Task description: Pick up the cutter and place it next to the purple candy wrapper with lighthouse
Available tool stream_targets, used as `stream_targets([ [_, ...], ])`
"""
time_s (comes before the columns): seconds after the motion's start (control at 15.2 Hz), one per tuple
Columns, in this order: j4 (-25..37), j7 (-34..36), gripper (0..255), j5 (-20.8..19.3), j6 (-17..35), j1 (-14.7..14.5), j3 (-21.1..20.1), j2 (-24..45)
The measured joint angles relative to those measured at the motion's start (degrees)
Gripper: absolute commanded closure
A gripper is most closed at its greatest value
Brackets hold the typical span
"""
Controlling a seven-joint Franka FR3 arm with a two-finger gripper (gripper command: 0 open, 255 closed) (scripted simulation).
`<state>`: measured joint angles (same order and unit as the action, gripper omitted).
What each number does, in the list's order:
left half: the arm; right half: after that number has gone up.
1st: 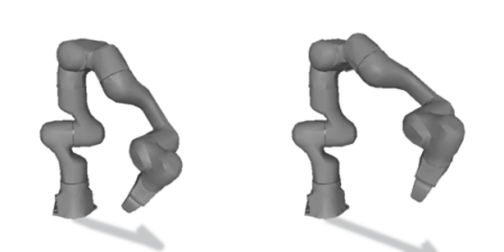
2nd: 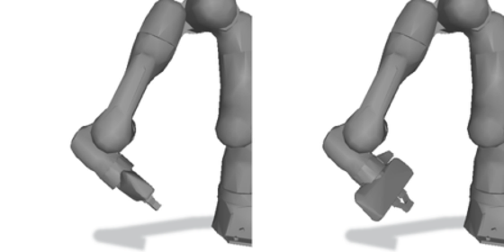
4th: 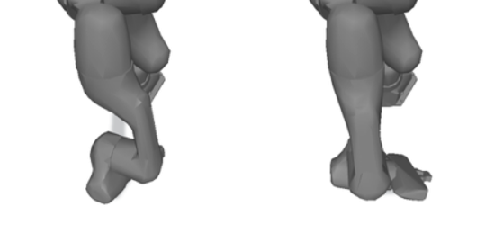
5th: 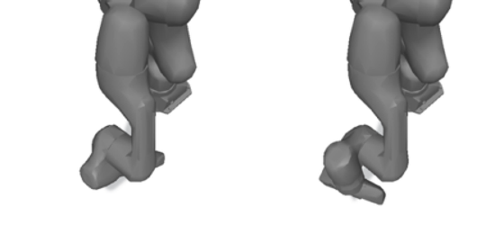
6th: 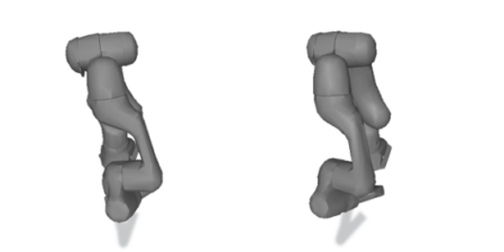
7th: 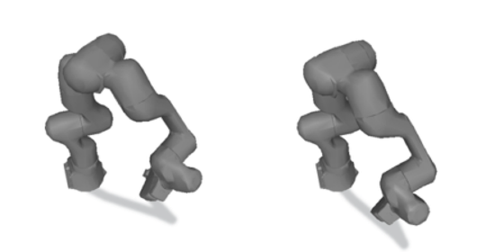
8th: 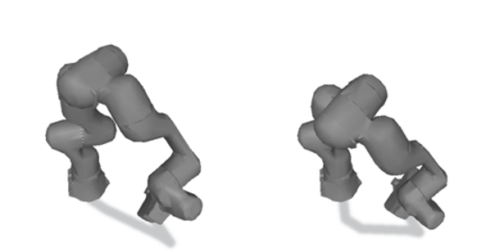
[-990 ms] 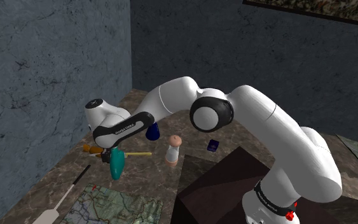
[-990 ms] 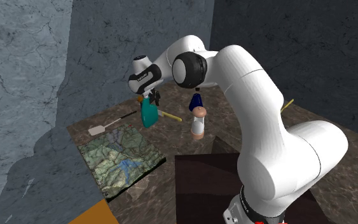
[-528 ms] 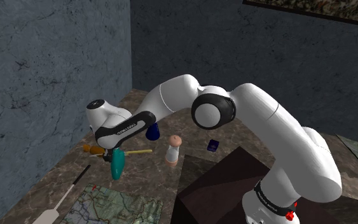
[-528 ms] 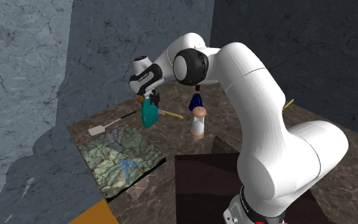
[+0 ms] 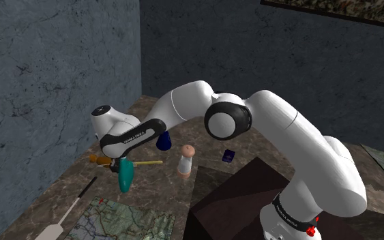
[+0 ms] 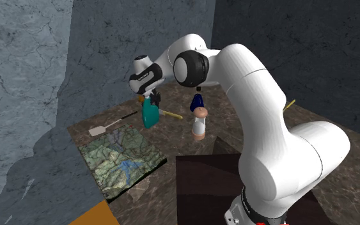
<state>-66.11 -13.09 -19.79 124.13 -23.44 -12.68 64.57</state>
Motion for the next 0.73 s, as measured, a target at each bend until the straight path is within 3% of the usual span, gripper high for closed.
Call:
stream_targets([
  [0.73,-4.5,-0.3,255,0.6,-3.0,1.0,-0.8,-6.7],
])
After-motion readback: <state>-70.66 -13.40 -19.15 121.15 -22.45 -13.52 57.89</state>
